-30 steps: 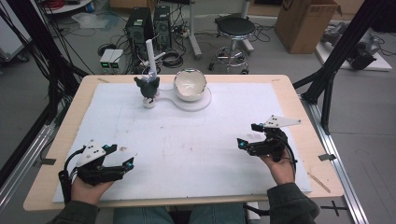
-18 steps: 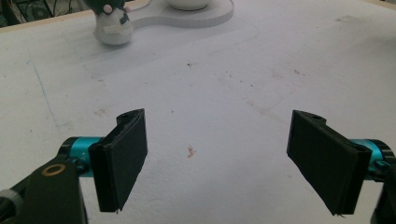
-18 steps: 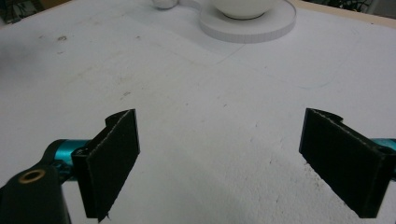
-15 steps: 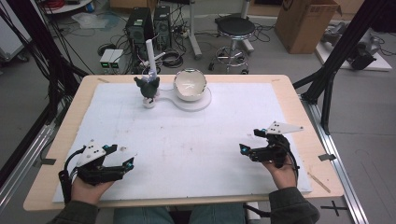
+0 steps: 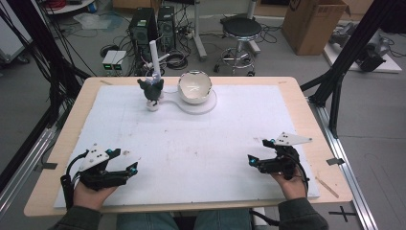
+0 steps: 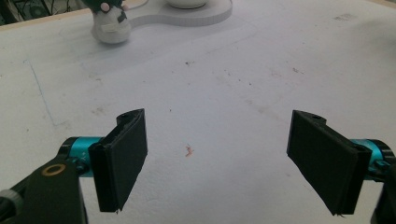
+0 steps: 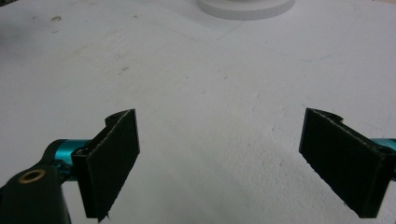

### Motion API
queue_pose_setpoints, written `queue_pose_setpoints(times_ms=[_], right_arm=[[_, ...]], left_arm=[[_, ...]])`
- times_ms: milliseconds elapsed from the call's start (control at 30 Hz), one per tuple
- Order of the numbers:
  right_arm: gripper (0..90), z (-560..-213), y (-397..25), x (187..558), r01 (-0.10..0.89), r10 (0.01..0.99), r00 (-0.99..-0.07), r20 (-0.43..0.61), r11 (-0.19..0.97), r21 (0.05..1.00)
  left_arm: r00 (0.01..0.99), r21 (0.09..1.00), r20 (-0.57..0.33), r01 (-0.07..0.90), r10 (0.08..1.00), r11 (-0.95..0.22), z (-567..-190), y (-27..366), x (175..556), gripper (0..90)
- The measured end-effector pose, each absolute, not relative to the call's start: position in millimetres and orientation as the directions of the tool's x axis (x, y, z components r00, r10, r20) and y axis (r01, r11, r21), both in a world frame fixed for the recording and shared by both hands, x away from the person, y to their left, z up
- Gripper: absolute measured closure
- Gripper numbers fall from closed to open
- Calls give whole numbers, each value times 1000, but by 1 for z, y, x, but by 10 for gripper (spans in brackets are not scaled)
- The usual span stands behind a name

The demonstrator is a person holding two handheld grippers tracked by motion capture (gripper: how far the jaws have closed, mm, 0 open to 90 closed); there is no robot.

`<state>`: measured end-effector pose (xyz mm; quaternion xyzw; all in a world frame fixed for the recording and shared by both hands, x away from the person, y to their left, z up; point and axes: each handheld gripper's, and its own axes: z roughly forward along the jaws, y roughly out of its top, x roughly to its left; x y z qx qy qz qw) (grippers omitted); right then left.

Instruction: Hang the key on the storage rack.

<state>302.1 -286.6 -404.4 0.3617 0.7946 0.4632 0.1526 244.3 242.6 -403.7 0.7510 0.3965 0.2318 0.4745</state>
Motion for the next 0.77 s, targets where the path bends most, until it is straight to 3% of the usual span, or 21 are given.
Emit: queue_pose_setpoints(times_ms=[767], right_arm=[[116, -408, -290, 293, 415, 734, -676, 68, 303, 858]], left_arm=[[582, 889, -31, 387, 813, -243, -407, 244, 243, 208]])
